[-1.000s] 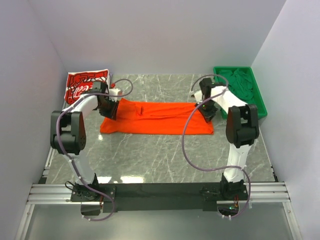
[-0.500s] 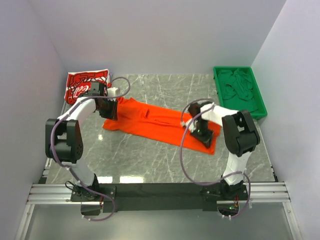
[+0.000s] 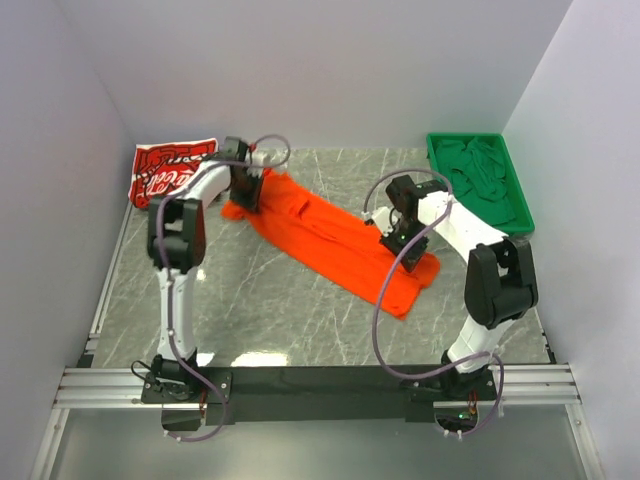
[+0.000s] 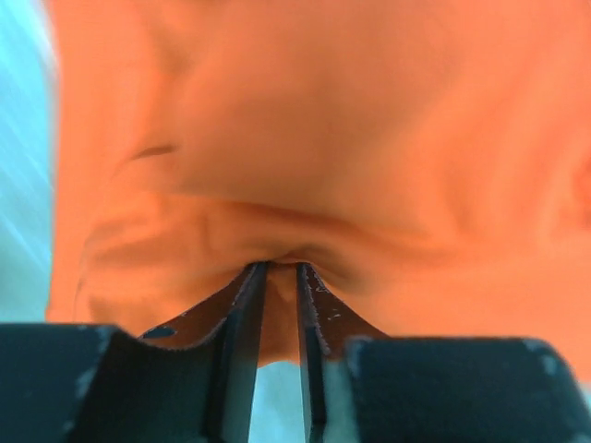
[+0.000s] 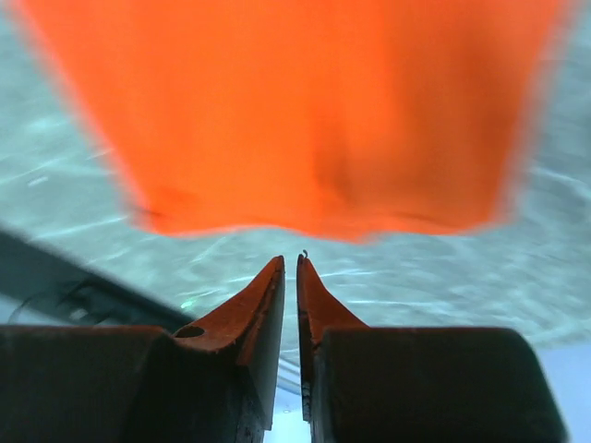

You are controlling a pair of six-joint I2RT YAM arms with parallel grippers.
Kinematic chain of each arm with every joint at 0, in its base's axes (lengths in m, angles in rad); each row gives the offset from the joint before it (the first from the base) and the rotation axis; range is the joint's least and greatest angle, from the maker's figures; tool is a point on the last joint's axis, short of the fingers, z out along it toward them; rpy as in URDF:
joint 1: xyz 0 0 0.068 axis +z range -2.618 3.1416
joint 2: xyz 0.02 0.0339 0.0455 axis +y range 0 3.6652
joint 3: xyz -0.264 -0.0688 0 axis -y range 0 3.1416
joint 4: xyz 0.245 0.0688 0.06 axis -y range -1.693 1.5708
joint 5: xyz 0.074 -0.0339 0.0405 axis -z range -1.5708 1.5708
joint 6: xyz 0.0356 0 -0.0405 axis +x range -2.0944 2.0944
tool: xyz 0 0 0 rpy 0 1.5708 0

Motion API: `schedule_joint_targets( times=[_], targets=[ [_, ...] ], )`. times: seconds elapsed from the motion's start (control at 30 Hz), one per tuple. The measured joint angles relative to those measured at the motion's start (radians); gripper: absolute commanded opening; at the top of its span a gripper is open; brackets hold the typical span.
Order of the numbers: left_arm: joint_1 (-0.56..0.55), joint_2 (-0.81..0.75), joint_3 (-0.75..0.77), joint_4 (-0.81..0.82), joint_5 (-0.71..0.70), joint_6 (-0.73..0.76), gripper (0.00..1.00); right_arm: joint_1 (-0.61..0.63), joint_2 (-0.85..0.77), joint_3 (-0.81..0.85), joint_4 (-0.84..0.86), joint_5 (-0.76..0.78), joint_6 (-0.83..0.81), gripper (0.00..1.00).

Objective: Fold and stack the t-shirts
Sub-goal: Fold the tshirt

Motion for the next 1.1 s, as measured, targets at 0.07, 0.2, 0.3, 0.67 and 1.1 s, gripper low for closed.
schedule_joint_targets(
  times=[0.07,0.2,0.3,0.67,1.1],
  targets=[
    [-0.01,0.141,0.233,-0.005,-0.014,0.029,0.31,-0.016,0.02,0.007,0.033,0.048,0.002,0.17],
    [-0.024,0.326,0.546,0.033,-0.019,0.079,0.42,-0.021,0.132,0.06,0.085,0.109,-0.001,0.16],
    [-0.027,0.276,0.451,0.118,-0.019,0.098,0.47,-0.017,0.216,0.071,0.126,0.134,-0.004,0.14],
    [0.048,-0.146,0.015,0.277,0.052,0.015,0.44,0.151,0.251,-0.019,0.083,0.085,-0.003,0.13],
    [-0.026,-0.214,-0.189,0.219,0.207,-0.043,0.44,0.422,0.214,0.039,-0.006,-0.344,0.014,0.21]
  ],
)
